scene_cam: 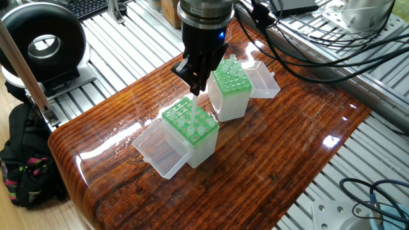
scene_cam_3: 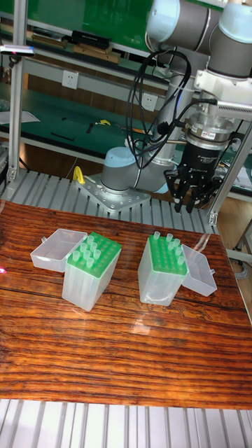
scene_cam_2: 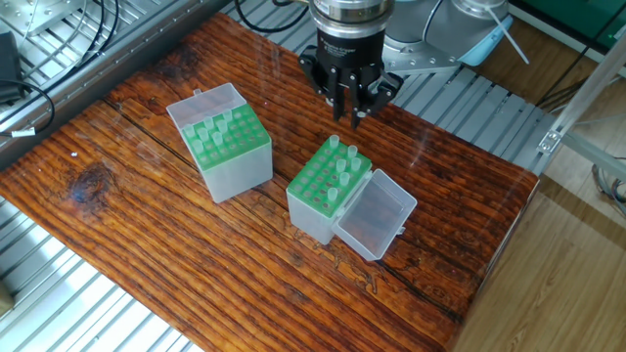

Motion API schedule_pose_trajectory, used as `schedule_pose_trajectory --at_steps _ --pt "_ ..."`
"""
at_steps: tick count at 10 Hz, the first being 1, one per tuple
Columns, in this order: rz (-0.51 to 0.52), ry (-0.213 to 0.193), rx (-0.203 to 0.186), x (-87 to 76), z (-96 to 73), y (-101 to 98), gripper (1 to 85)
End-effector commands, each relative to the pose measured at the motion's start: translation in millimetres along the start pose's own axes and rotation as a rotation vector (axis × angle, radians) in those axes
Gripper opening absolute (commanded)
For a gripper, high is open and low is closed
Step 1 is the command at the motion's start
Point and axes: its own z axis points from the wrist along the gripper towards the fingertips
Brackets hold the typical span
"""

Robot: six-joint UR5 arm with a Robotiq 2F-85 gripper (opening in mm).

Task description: Transfer all large pipette tips from one holder to another

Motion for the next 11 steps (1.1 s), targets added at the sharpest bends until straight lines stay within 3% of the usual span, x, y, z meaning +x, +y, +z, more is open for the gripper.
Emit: schedule_pose_trajectory --at_steps 1,2,5,7,9,11 --pt "-0.005 0.0 -0.022 -0.3 -0.7 5.2 31.7" --pt "-0.01 0.001 -0.014 -0.5 -2.1 1.7 31.7" --pt "-0.081 -0.001 0.039 -10.6 -12.9 -39.0 30.7" --pt "-0.172 -0.037 0.072 -32.9 -4.9 -81.5 30.3" --pt "-0.241 -0.043 0.107 -48.7 -2.2 -123.3 30.0" --pt "-0.286 -0.06 0.174 -60.0 6.0 -167.4 28.7"
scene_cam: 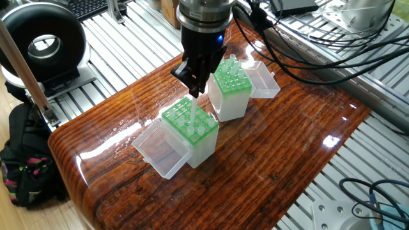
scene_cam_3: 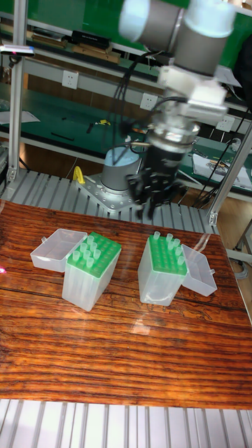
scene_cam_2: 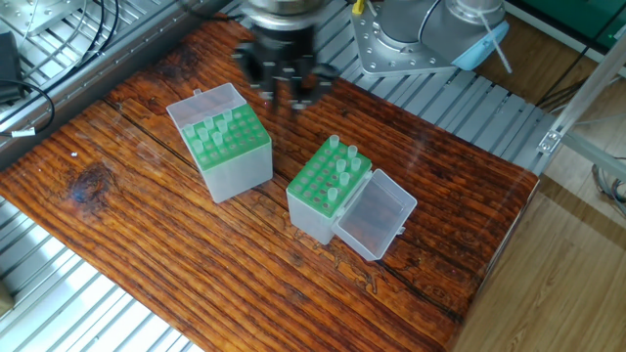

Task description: Transfer all large pipette tips from one holder to another

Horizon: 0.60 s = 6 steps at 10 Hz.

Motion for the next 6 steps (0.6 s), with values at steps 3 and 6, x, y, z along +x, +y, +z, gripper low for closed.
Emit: schedule_pose_trajectory --at_steps 3,6 --pt "-0.103 -0.029 0.068 15.9 31.4 -71.7 27.3" --pt "-0.131 -0.033 0.072 24.7 39.5 -79.6 27.7"
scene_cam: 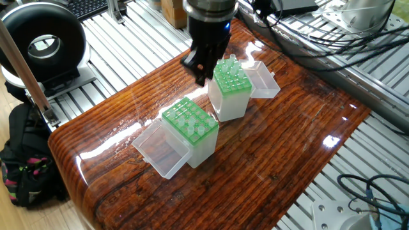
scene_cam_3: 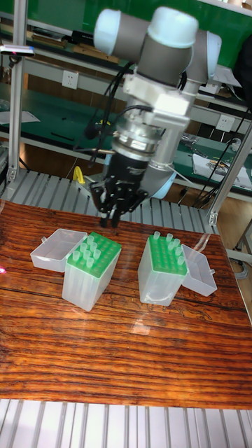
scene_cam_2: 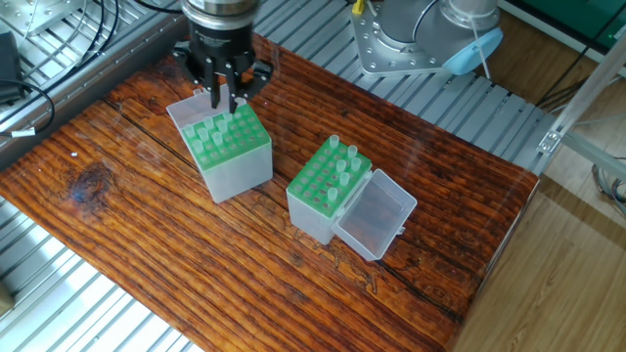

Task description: Transfer all large pipette tips from one holder to another

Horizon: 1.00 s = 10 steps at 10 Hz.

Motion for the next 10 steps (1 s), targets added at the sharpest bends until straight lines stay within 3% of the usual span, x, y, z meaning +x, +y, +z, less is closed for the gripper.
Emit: schedule_pose_trajectory --at_steps 1,3,8,10 --pt "-0.035 -0.03 0.013 7.9 18.0 -14.7 27.7" --pt "-0.048 -0.055 0.014 7.4 31.6 -16.7 27.7" --pt "-0.066 -0.029 -0.06 26.0 38.8 -0.2 28.3" --pt "-0.067 -0.028 -0.064 28.7 42.5 1.6 29.0"
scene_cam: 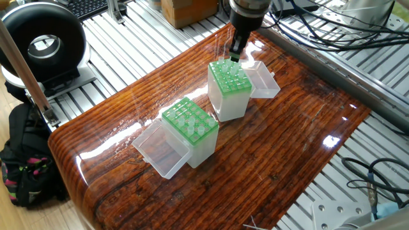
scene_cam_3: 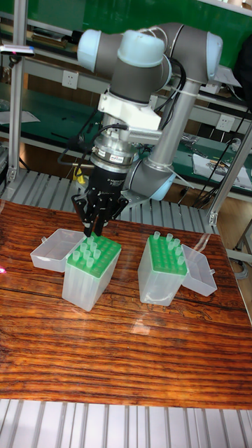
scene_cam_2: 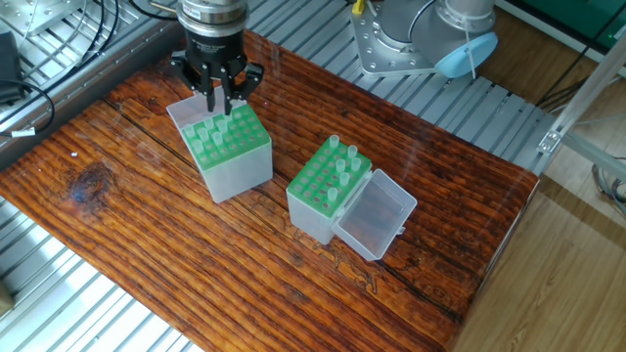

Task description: Transfer all large pipette tips from one holder to another

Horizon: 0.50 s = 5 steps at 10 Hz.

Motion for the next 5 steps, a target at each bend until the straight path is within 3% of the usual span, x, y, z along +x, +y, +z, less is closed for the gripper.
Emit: schedule_pose_trajectory --at_steps 1,5 --pt "-0.001 -0.005 -0.034 4.0 4.5 8.2 29.0" --pt "-0.005 0.004 -0.023 5.6 7.2 5.6 29.3"
